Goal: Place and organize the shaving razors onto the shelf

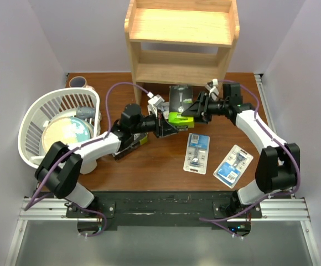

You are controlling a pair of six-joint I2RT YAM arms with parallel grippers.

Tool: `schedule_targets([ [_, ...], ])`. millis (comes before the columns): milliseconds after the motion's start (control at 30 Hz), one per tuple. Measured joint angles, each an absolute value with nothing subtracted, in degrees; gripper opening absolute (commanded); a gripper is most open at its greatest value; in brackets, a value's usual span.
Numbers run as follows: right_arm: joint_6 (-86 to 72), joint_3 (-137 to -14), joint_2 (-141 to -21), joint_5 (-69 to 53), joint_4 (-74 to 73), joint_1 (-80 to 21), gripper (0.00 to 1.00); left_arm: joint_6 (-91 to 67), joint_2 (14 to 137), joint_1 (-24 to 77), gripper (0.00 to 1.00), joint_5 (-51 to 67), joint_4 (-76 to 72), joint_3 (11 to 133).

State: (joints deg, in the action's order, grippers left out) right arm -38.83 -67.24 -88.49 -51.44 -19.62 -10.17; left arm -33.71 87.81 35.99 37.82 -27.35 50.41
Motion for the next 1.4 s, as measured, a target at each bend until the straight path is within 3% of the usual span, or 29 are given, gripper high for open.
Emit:
schedule_targets([
  [200, -38.17, -73.93, -87.68, -50.19, -19.07, -8.69, 0.38, -27.05, 88.58, 35.88, 0.00, 35.03, -21.28, 59.51],
  [500, -37.15, -83.77, -98.45, -49.74, -16.82, -4.82, 0.41, -23.77, 100.42, 35.31, 0.00, 29.23, -21.61, 71.18],
  [600, -37.39, -84.44, -100.14, -49.78, -14.92, -3.27, 0.45, -22.61, 103.79, 35.38, 0.00, 28.01, -21.52, 74.72],
  [767, -39.03, -84.09, -100.20, -48.95, -12.53, -1.45, 0.68, -21.19, 107.94, 35.77, 0.00, 26.46, -21.37, 80.05],
  [933, -40.51, -82.24, -98.70, -48.07, -11.00, -0.91, 0.82, -21.45, 108.71, 36.03, 0.00, 25.96, -22.26, 82.24],
  [1100, -40.27, -81.52, -95.09, -46.48, -11.79, 0.62, 0.87, -22.31, 110.06, 36.40, 0.00, 25.26, -24.75, 85.38],
  [1400, -36.18, -78.67, -88.82, -44.75, -17.69, 6.11, 0.86, -22.94, 117.95, 36.77, 0.00, 20.69, -28.32, 93.45],
])
